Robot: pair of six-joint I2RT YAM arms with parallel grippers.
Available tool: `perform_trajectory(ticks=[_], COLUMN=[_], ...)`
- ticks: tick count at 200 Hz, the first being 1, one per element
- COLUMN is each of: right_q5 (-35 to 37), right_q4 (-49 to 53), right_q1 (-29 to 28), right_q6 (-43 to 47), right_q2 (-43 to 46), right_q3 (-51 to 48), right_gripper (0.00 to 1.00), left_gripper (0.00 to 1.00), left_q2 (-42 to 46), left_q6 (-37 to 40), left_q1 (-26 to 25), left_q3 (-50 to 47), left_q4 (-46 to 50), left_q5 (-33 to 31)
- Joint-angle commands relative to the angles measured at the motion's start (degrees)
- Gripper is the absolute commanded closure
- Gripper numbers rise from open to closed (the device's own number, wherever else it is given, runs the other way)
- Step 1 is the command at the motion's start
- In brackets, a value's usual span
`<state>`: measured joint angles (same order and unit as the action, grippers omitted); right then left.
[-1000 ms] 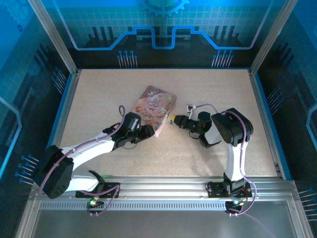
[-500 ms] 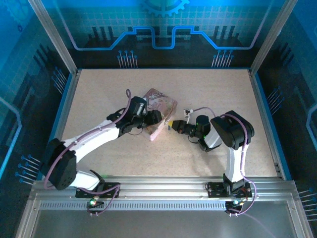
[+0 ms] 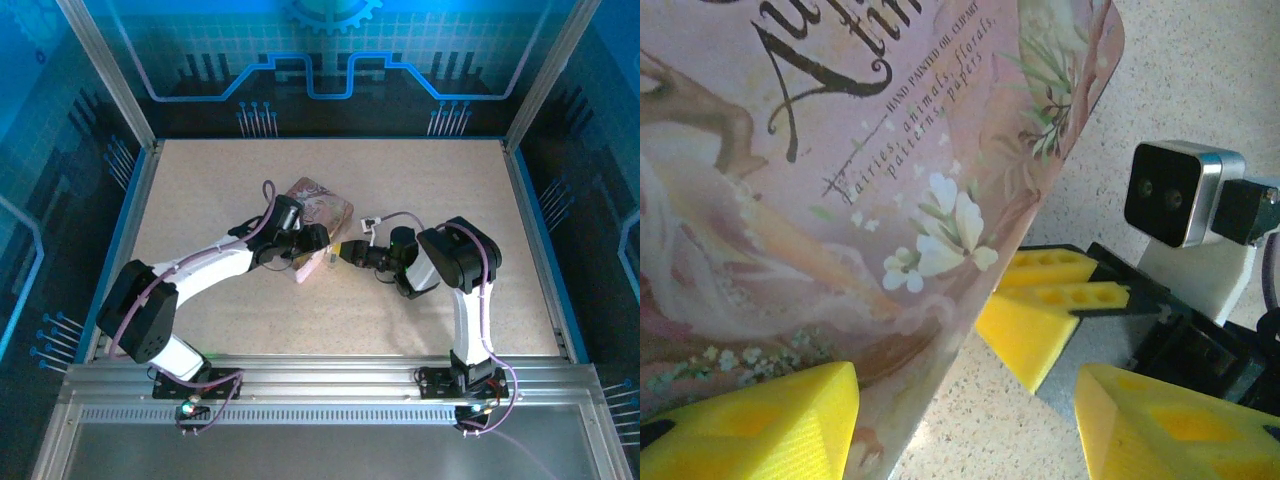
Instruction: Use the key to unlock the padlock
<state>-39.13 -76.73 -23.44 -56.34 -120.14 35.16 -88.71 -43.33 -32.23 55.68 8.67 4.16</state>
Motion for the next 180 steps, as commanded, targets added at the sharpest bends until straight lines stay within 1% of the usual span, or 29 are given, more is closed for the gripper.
perform_trajectory(ticks=[1, 18, 51, 82, 111, 134, 180], right_q5=[-2.99, -4.30, -7.38, -10.39, -13.80, -14.82, -17.04], right_q4=[0.06, 1.31, 1.88, 3.21, 4.99, 8.59, 9.99], right_q1=[1.21, 2.33, 4.22, 5.66, 5.97, 5.91, 4.94], right_q6=[1.77, 3.88, 6.77, 8.18, 9.96, 11.71, 12.23], right_q2=[-0.21, 0.36, -0.32, -1.67, -2.58, -2.73, -4.39], right_q3=[0.23, -0.25, 0.85, 3.59, 6.65, 8.50, 9.66], right_gripper=[0.77, 0.73, 0.61, 0.58, 0.52, 0.50, 0.49], left_gripper=[0.40, 0.40, 0.40, 0.40, 0.40, 0.40, 0.40], left_q2=[-1.35, -0.97, -0.63, -0.33, -0.41, -0.60, -0.95], left_q6=[1.18, 1.25, 1.05, 0.97, 0.94, 0.71, 0.70], left_q1=[0.89, 1.16, 1.38, 1.42, 1.34, 1.41, 1.42], left_q3=[0.69, -0.02, -1.10, -1.01, -0.84, -0.83, -0.53], left_q4=[-0.40, -0.23, -0.46, -0.40, -0.34, -0.65, -0.70], left_q5=[0.07, -0.36, -0.25, -0.21, -0.21, -0.01, 0.08])
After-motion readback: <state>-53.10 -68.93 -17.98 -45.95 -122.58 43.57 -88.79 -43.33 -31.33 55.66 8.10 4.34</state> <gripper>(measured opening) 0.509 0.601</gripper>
